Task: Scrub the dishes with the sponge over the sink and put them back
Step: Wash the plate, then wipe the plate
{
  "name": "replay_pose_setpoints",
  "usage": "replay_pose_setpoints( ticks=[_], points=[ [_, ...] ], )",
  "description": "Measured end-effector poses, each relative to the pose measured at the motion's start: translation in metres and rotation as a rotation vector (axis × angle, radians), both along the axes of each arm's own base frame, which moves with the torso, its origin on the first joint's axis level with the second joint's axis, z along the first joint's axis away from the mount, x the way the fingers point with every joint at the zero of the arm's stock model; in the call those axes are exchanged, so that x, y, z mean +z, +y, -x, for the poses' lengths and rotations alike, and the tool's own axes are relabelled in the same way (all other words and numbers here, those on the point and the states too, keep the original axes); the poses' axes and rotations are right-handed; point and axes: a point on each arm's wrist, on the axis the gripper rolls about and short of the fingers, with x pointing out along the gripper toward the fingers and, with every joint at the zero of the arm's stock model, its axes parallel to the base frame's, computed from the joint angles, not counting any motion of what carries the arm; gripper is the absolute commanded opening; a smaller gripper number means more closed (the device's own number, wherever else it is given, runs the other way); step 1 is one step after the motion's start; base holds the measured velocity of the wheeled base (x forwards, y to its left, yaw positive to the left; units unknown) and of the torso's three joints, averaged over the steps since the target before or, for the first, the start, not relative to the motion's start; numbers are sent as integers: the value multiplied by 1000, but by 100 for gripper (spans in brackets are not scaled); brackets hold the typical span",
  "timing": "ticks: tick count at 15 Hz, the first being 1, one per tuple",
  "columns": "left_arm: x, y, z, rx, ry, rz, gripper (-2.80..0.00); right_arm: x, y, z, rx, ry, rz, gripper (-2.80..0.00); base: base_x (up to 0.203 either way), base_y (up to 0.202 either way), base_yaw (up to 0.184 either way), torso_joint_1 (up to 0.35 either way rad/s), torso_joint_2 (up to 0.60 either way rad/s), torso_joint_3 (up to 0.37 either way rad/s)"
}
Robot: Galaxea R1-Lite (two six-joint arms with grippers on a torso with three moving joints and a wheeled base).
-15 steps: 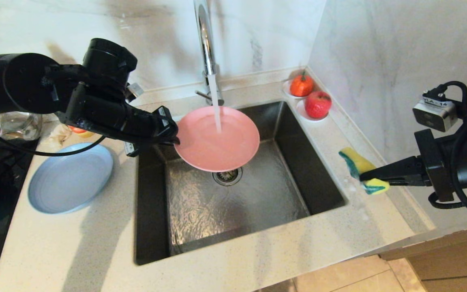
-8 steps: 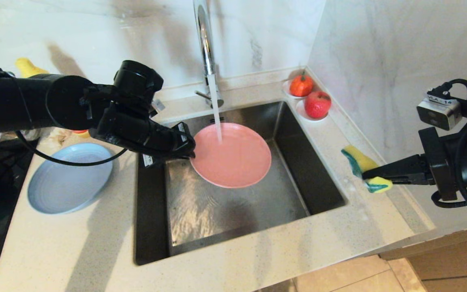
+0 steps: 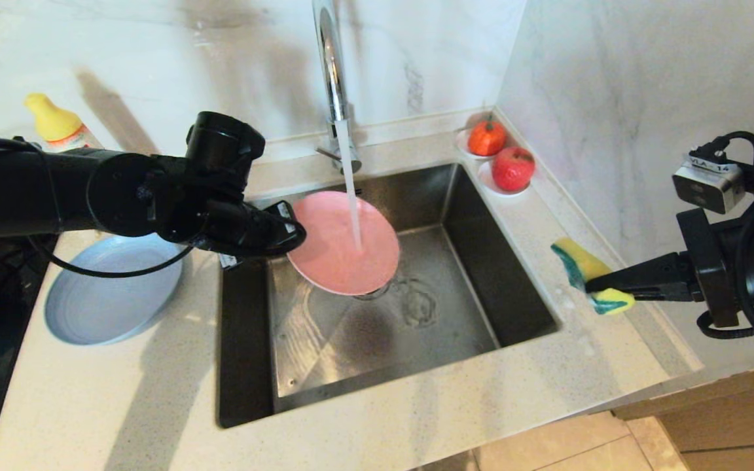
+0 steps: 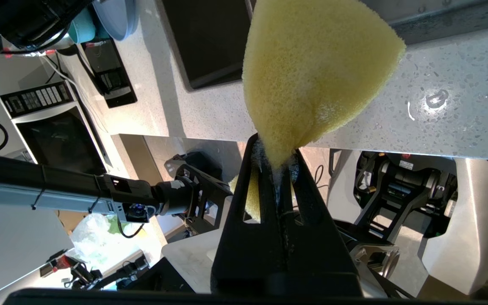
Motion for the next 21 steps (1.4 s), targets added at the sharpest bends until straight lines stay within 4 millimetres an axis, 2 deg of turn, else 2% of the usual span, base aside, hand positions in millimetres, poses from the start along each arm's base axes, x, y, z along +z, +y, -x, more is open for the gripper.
replay_pose_setpoints(
  ticks=[3,8,10,15,18,21],
  points=[
    [13,8,11,27,-75,-14,-280,-1,0,1,0,4,1,-280,0,0,0,0,0,0],
    [53,36,43,69,-255,-159,-280,-7,-1,5,-1,21,5,-280,0,0,0,0,0,0],
    [54,45,55,78,-332,-252,-280,-10,-2,8,-1,30,7,-280,0,0,0,0,0,0],
    [37,62,91,64,-596,-480,-280,-11,-4,16,-1,29,9,-280,0,0,0,0,0,0],
    [46,71,114,97,-811,-585,-280,-11,-5,20,-1,26,9,-280,0,0,0,0,0,0],
    [56,76,136,101,-946,-589,-280,-11,-5,20,-1,24,8,-280,0,0,0,0,0,0]
  ],
)
